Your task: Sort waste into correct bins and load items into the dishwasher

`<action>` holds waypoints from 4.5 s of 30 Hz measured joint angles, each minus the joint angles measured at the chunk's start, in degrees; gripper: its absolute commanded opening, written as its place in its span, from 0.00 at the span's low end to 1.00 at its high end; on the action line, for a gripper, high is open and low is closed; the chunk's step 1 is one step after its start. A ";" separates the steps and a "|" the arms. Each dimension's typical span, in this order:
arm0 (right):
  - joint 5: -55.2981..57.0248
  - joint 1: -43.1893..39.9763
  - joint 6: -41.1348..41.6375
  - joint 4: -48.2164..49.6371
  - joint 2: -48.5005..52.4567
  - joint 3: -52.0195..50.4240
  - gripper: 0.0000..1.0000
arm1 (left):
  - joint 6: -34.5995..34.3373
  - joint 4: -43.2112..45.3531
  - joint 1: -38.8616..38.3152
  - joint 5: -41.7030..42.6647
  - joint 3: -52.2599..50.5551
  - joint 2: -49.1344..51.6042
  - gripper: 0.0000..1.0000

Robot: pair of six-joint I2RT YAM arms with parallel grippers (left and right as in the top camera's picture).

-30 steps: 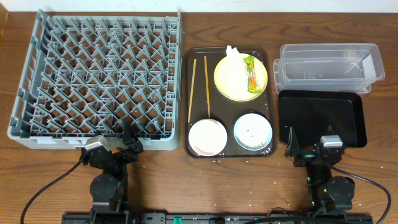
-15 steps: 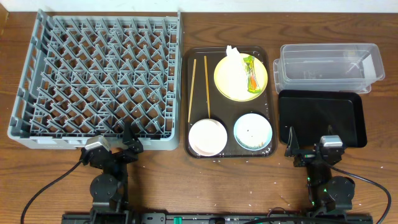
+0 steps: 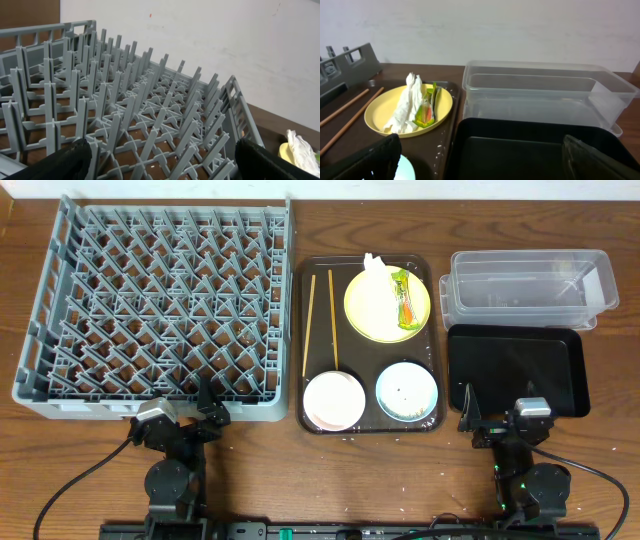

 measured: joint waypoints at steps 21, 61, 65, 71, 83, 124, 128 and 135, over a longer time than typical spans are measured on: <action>0.00 0.00 0.00 0.00 0.00 0.00 0.99 | 0.00 0.00 0.00 0.00 0.00 0.00 0.93; 0.00 0.00 0.00 0.00 0.00 0.00 0.99 | 0.00 0.00 0.00 0.00 0.00 0.00 0.93; 1.03 0.00 -2.03 0.07 0.00 0.00 0.99 | 0.00 -0.02 0.00 0.00 0.00 0.00 0.93; 3.78 0.00 -7.52 0.26 0.00 0.00 0.99 | 0.00 0.04 0.00 0.00 0.00 -0.02 0.93; -9.20 0.00 1.05 5.92 0.00 -0.02 0.99 | -0.02 3.93 0.00 12.68 -0.48 0.09 0.93; -19.02 18.95 10.62 -16.28 96.83 76.83 0.72 | 0.00 -46.27 0.00 20.20 66.88 64.70 0.93; -3.85 24.00 10.88 -16.28 103.67 76.83 0.71 | 0.00 -46.25 0.00 20.20 66.88 66.42 0.93; 11.28 25.00 12.33 -11.02 114.73 76.83 0.69 | 0.00 -46.29 0.00 20.22 66.88 68.50 0.93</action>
